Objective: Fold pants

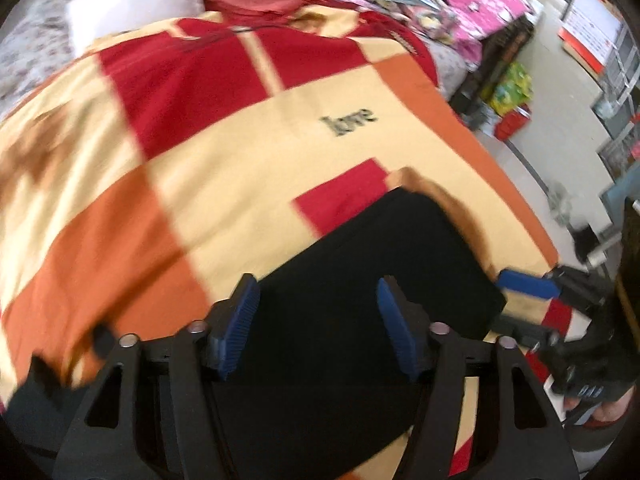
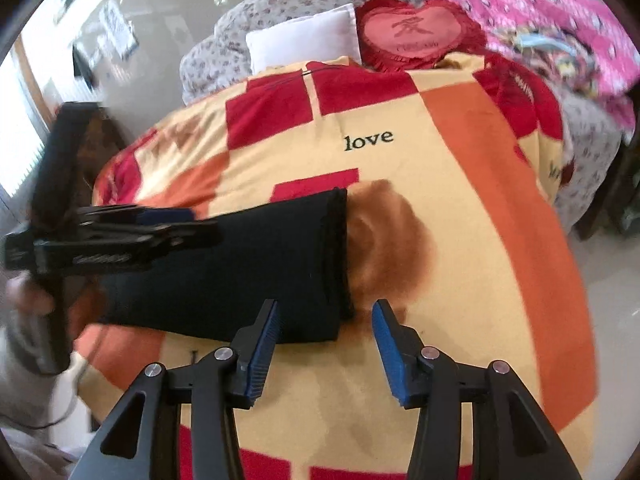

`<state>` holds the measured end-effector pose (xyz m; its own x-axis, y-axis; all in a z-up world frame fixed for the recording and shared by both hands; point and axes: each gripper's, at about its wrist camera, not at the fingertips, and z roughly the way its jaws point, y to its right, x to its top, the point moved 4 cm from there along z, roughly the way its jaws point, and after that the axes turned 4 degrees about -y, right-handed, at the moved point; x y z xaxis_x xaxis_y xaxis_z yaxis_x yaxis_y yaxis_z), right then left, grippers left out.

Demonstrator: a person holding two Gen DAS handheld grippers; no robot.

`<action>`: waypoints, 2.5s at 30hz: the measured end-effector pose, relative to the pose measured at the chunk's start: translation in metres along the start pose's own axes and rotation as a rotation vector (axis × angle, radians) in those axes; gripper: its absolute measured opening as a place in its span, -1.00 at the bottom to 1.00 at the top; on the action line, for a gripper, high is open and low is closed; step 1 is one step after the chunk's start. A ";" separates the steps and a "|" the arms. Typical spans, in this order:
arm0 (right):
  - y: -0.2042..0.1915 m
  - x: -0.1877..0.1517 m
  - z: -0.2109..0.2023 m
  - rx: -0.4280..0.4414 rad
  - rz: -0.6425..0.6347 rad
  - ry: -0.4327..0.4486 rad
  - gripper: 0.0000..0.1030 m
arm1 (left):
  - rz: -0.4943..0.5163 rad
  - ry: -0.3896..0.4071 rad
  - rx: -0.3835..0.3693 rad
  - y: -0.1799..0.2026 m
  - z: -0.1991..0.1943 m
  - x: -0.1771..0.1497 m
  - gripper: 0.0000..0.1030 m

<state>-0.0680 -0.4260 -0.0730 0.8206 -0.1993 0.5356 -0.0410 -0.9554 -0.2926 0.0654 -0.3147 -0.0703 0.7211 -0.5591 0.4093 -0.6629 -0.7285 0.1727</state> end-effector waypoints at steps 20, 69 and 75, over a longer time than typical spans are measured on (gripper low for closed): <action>-0.001 0.005 0.024 0.215 0.090 0.096 0.16 | 0.256 -0.041 -0.131 0.039 0.048 0.053 0.49; -0.180 0.072 0.105 0.030 -0.290 -0.074 -0.09 | -0.335 0.181 0.051 -0.131 -0.109 -0.137 -0.37; -0.168 0.069 0.116 0.030 -0.278 -0.101 -0.03 | -0.377 0.144 0.095 -0.142 -0.089 -0.148 -0.35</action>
<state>0.0621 -0.2541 -0.0790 0.8507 0.0933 0.5173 0.2089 -0.9631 -0.1698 0.0350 -0.0937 -0.0760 0.8699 -0.1899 0.4552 -0.3313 -0.9087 0.2541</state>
